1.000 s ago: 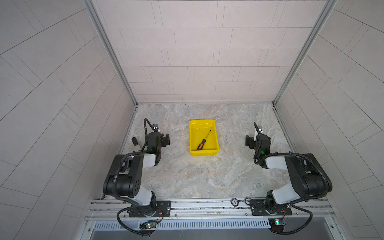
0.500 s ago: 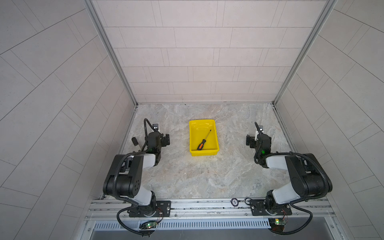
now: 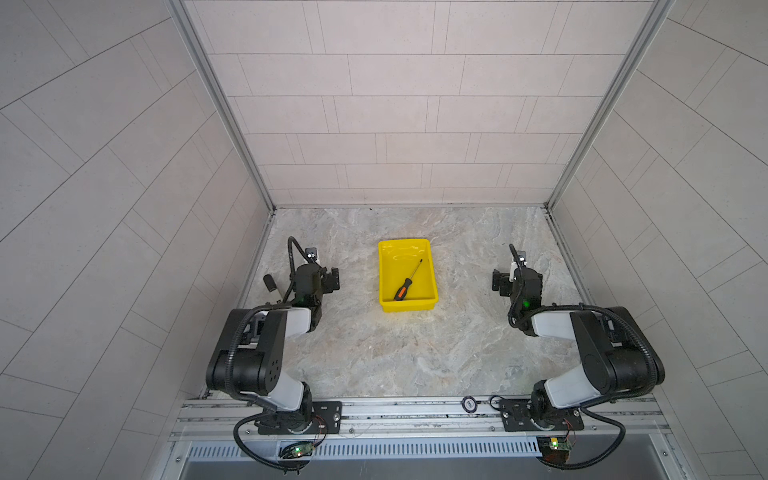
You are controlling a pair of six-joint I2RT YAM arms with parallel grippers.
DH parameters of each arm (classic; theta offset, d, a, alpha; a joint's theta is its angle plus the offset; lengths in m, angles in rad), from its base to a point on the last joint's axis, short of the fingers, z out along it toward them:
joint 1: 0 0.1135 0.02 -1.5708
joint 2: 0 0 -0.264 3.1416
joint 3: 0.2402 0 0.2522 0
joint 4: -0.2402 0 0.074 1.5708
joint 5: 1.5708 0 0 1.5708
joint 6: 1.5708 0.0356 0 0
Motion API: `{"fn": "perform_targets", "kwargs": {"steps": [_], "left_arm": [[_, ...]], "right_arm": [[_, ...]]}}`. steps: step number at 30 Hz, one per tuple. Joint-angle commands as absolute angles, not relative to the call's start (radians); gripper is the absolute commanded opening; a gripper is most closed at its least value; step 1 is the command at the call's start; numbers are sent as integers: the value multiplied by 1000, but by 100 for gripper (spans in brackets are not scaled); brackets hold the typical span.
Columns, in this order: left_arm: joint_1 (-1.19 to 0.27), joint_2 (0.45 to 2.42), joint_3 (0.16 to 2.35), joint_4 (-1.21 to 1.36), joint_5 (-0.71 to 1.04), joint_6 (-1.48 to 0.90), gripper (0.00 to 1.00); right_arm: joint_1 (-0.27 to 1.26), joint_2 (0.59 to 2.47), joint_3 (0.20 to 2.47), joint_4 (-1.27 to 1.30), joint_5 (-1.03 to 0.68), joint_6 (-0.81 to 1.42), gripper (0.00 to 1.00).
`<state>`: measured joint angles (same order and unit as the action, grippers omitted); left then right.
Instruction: Put the screwdriver in the bin
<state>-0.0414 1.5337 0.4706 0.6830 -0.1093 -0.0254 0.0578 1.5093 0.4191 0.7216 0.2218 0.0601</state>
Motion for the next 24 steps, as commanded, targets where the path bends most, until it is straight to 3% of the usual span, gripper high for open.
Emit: {"fn": "perform_targets", "kwargs": {"steps": [1,24], "left_arm": [[-38,1539,468,695,-117,-15,100],[-37,1537,466,696,-115,-15,100]], "right_arm": [[56,1509,431,724,231,61,100],[65,1513,435,721,201,39,99]]}}
